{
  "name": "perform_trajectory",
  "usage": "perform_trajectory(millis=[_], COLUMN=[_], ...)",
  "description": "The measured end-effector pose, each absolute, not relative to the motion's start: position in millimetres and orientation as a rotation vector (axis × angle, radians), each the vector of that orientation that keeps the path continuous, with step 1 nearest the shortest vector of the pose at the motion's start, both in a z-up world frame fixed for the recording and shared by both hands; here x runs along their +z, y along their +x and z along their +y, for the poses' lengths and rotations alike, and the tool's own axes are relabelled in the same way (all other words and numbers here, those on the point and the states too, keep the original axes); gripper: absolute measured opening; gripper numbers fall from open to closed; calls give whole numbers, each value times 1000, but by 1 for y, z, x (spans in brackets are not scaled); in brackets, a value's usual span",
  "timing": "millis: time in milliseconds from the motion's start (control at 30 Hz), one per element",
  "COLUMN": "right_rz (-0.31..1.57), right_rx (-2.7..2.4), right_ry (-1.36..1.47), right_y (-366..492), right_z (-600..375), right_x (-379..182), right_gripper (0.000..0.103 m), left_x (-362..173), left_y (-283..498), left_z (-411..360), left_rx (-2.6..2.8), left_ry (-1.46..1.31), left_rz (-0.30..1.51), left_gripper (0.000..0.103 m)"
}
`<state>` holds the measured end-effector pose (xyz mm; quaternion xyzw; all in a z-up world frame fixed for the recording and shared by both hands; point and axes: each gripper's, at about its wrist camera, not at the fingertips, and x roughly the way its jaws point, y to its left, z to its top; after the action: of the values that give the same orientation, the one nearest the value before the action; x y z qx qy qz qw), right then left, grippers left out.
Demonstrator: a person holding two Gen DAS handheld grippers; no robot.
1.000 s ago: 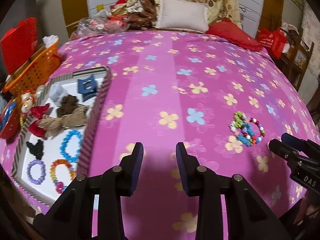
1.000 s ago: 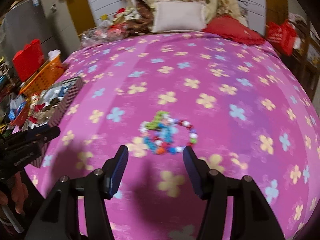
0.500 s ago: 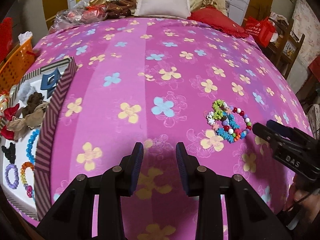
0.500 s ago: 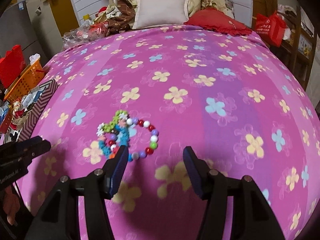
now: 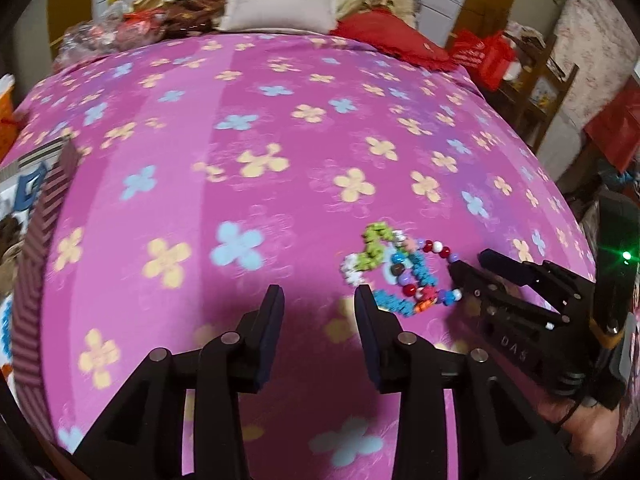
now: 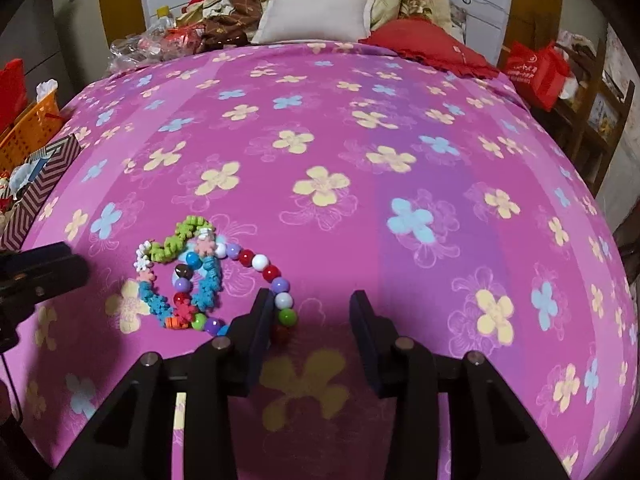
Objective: Organize jewelry
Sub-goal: 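Move both tools back to the green flower and round-bead bracelets, then grasp the green flower bracelet with the left tool while the right grasps the round-bead bracelet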
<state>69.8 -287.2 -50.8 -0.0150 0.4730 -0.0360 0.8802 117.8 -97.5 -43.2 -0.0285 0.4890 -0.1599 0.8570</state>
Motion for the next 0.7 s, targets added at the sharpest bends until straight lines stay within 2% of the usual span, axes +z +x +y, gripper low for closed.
perform_trajectory(millis=[233, 367, 500, 567, 600, 633, 667, 700], right_rz=[979, 977, 974, 969, 964, 960, 956, 955], right_rx=[-48, -36, -34, -37, -38, -33, -27, -23], right_ry=[-14, -10, -20, -35, -44, -49, -54, -60], right_y=[69, 69, 70, 70, 70, 70, 70, 71], right_z=[-292, -292, -291, -289, -287, -286, -284, -283], right_x=[-51, -51, -52, -52, -53, -53, -52, -52], right_gripper=[42, 48, 48, 48, 43, 37, 21, 13], left_x=[-53, -60, -60, -62, -62, -63, -63, -63], left_y=[129, 138, 141, 141, 142, 142, 143, 142], left_z=[-116, -123, -127, -126, -126, -124, -122, -118], left_rx=[-447, -472, -476, -469, -461, -466, -470, -469], left_ry=[-30, -26, -25, -18, -11, -18, -29, -44], left_rz=[1041, 1074, 1053, 1043, 1040, 1038, 1041, 1045], left_gripper=[33, 33, 32, 15, 8, 8, 7, 7])
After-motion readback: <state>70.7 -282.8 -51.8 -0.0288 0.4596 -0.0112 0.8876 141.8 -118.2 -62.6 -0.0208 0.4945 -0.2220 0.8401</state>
